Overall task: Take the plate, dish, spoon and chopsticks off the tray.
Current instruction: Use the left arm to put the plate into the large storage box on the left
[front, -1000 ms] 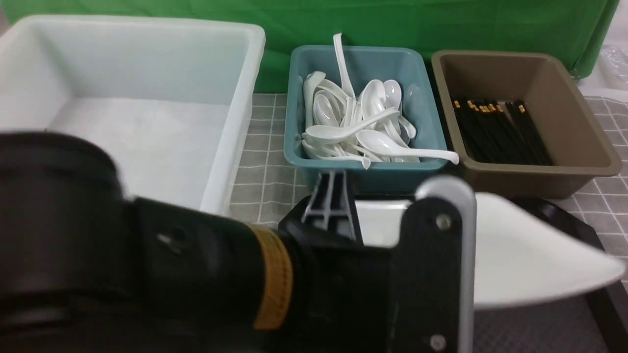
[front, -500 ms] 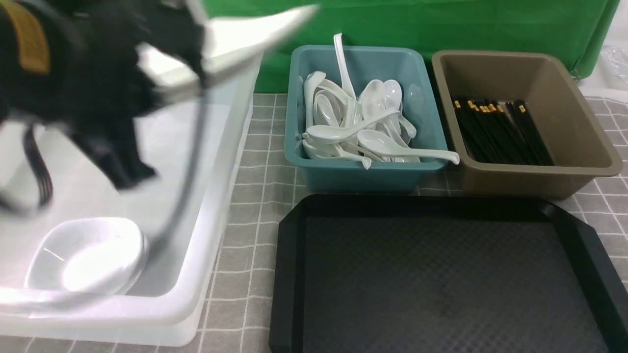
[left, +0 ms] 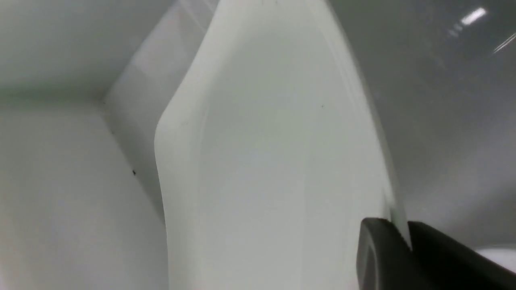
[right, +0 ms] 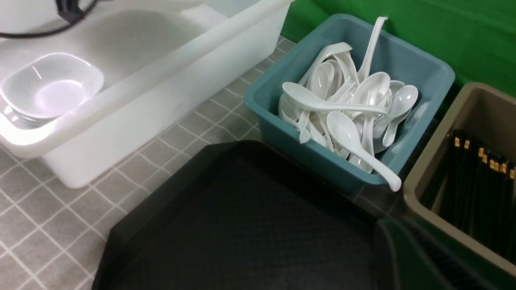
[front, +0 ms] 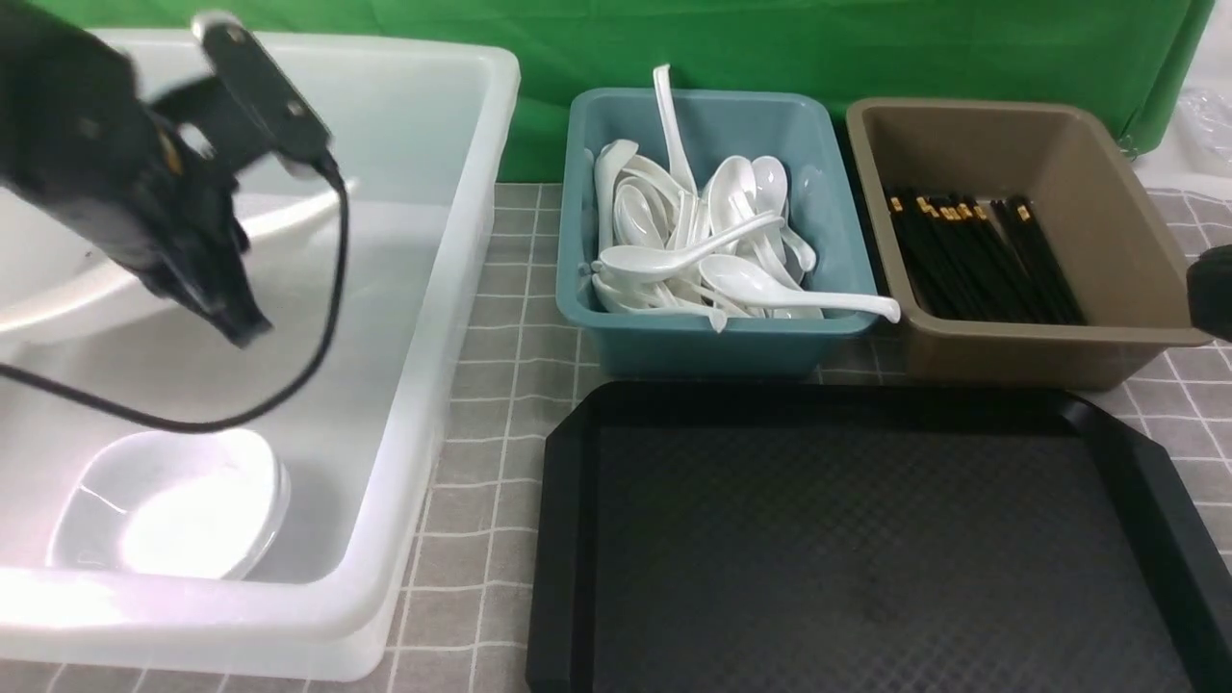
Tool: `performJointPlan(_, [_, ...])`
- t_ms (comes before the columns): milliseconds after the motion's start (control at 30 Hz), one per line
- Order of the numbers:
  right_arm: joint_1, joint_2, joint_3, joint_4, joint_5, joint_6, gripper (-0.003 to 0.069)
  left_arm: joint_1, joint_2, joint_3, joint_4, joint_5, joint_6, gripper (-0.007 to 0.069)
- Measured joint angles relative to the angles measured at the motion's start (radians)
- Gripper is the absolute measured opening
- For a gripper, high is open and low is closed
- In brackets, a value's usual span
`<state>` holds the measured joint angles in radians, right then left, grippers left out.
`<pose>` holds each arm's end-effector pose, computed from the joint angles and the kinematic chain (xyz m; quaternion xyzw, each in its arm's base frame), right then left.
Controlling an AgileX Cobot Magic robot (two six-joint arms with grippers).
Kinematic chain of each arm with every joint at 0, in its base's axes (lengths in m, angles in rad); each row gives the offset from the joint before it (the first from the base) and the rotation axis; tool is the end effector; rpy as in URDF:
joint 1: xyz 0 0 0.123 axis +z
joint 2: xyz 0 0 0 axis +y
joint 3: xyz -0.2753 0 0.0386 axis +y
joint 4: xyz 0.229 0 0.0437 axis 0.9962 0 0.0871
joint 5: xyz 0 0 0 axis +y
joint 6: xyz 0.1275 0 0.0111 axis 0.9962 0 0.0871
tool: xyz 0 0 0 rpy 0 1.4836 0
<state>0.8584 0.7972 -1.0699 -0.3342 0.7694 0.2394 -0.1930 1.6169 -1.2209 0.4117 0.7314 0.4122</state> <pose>0.1265 0.1017 0.4043 -0.2858 0.7742 0.1438 0.5461 0.3464 -0.0328 0.2446 0.3875 0.8686 0.1987 0.2363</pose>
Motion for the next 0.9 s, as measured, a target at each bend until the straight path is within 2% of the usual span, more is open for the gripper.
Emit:
performJointPlan(267, [0.000, 0.000, 0.000, 0.030, 0.035, -0.002, 0.0023, 0.002, 0.113, -0.001, 0.049, -0.043, -0.058, 0.0029])
performJointPlan(333, [0.000, 0.000, 0.000, 0.034, 0.045, -0.004, 0.0023, 0.002, 0.134, -0.007, 0.039, -0.052, -0.101, 0.0030])
performJointPlan(500, [0.000, 0.000, 0.000, 0.040, 0.046, -0.004, 0.0023, 0.002, 0.161, -0.010, -0.017, -0.065, -0.118, 0.0058])
performJointPlan(567, [0.000, 0.000, 0.000, 0.049, 0.046, -0.011, 0.0023, 0.002, 0.176, -0.010, -0.034, -0.059, -0.122, 0.0087])
performJointPlan(700, [0.000, 0.000, 0.000, 0.072, 0.059, -0.019, 0.0023, 0.002, 0.222, -0.010, -0.093, -0.022, -0.123, 0.0201])
performJointPlan(733, [0.000, 0.000, 0.000, 0.072, 0.061, -0.020, 0.0023, 0.002, 0.224, -0.010, -0.095, -0.022, -0.123, 0.0206])
performJointPlan(900, [0.000, 0.000, 0.000, 0.088, 0.095, -0.021, 0.0023, 0.002, 0.238, -0.010, -0.123, -0.010, -0.121, 0.0347])
